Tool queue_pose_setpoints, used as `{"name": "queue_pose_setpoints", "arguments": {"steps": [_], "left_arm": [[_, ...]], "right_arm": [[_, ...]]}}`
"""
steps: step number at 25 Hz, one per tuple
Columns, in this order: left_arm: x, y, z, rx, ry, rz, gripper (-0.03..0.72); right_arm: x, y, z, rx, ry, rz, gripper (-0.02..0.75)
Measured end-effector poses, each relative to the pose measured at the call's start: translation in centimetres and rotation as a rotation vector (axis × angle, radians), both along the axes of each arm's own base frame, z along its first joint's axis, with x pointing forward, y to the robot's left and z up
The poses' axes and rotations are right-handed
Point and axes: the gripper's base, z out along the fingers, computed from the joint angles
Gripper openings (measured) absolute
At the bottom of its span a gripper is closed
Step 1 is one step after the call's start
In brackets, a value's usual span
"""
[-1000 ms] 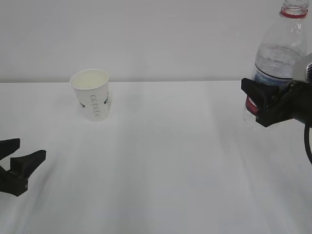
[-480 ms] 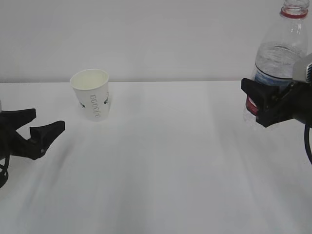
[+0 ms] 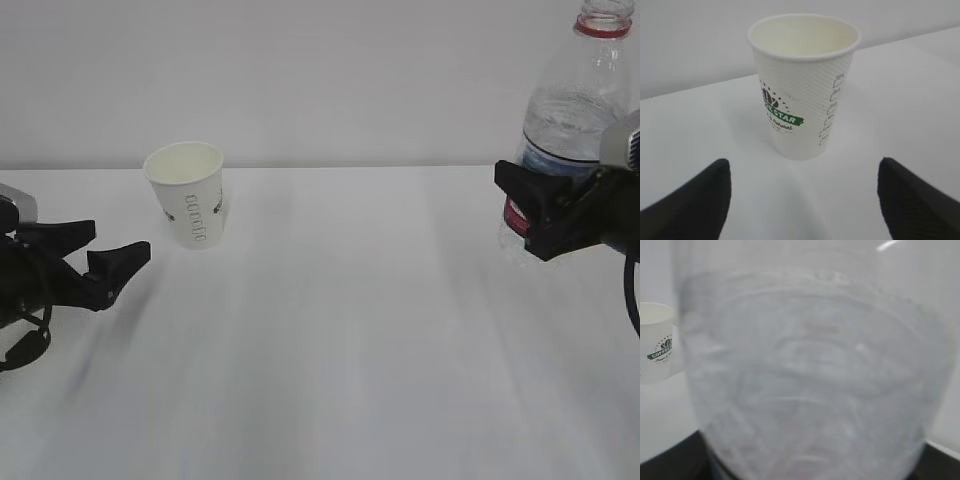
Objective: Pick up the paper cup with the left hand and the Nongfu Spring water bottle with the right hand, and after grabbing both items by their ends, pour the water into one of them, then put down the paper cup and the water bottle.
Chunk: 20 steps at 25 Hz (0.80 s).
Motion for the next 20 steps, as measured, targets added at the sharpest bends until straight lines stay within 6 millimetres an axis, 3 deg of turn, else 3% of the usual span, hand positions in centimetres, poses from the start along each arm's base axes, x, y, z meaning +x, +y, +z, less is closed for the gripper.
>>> {"name": "queue_pose_setpoints", "arguments": {"steps": [20], "left_arm": [[4.8, -2.6, -3.5, -0.005, -0.013, -0.063, 0.691]], "right_arm": [[0.0, 0.0, 0.0, 0.001, 0.001, 0.001, 0.461]]}}
